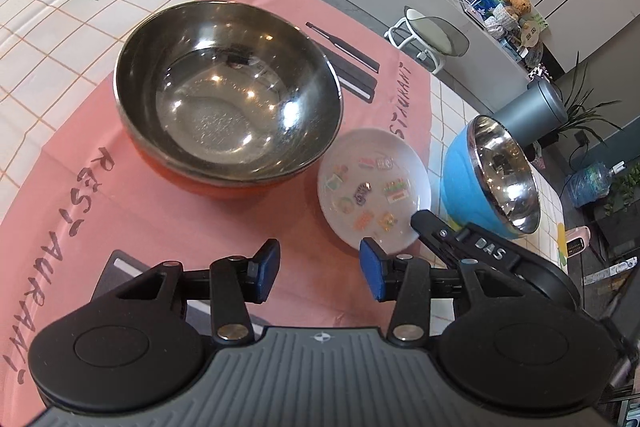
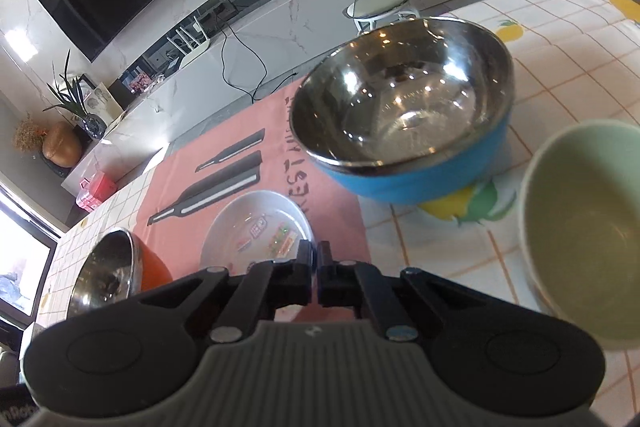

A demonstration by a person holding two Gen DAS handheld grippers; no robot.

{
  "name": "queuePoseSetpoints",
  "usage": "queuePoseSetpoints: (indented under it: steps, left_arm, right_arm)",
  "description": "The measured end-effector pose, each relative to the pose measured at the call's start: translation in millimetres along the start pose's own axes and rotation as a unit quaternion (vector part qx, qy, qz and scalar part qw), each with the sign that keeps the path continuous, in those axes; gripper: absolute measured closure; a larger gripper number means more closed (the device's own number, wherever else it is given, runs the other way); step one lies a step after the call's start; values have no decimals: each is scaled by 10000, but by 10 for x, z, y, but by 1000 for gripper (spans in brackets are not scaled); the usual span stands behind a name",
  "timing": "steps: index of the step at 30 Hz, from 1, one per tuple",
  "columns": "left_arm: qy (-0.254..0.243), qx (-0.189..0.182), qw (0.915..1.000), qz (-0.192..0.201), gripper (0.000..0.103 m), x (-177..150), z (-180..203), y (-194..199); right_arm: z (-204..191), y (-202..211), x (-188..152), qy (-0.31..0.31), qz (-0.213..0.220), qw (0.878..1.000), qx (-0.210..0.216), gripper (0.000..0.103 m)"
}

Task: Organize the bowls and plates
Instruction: 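Close both tools on the small sticker plate rim and lift it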

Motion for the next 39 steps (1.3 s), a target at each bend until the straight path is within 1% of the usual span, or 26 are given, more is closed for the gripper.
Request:
queuePoseSetpoints:
  steps: [3, 8, 11, 12, 13, 17, 19, 20, 21, 22, 24, 27, 28, 30, 35, 39]
  left_arm:
    - [68, -8, 10000, -22, 50, -57, -82, 30]
    - [183, -194, 9996, -1, 50, -116, -183, 57]
    - [176, -247, 9995, 1, 51, -127, -187, 50]
    - [168, -256, 9995, 4, 52, -126, -184, 45]
    - [159, -250, 9996, 8, 54, -117, -182, 38]
    - [105, -159, 9998, -33, 60, -100, -167, -23]
    - [1, -87, 10000, -35, 70, -110, -157, -35]
    - [-46, -41, 10000, -31, 72, -115, -152, -41]
    - [-62, -9, 10000, -23, 77, -123, -157, -38]
    - [-70, -5, 10000, -25, 83, -125, -163, -40]
    - [-108, -33, 9999, -44, 88, -133, -155, -51]
    - [-193, -88, 9997, -104, 101, -150, -109, -90]
    - [-223, -60, 9997, -101, 101, -157, -98, -88]
    - [-315, -49, 9995, -69, 101, -166, -79, -62]
    - [-397, -138, 9991, 22, 101, -186, -41, 113]
    - [-512, -190, 9984, 171, 101, -218, 8, 335]
  right_arm:
    - [106, 157, -151, 19, -211, 9997, 116, 103]
    - [205, 354, -356, 159, -587, 9980, 199, 103]
    - [241, 399, -411, 128, -603, 9980, 137, 103]
    - [255, 404, -421, 109, -608, 9980, 126, 103]
    - [260, 398, -430, 64, -610, 9980, 137, 99]
    - [266, 409, -409, 65, -552, 9984, 135, 97]
    - [259, 397, -403, 91, -555, 9983, 150, 95]
    - [262, 392, -408, 84, -576, 9982, 153, 95]
    - [263, 389, -417, 83, -585, 9981, 155, 95]
    - [264, 387, -428, 90, -583, 9981, 157, 95]
    - [263, 375, -451, 83, -586, 9981, 155, 95]
    - [251, 368, -474, 73, -534, 9984, 189, 96]
    - [243, 364, -478, 86, -531, 9984, 189, 100]
    - [241, 385, -477, 107, -509, 9985, 169, 101]
    - [198, 523, -441, 173, -351, 9989, 240, 101]
    - [151, 700, -444, 190, -219, 9991, 320, 101]
Point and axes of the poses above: each gripper's, at about its wrist camera, not at the fingertips, and y roughly against the way its jaws point, z to its right, x to its top, the point moved 5 cm from there along -y, roughly the way its jaws point, and after that the axes turned 6 degrees about -x, right-handed, at the moved point
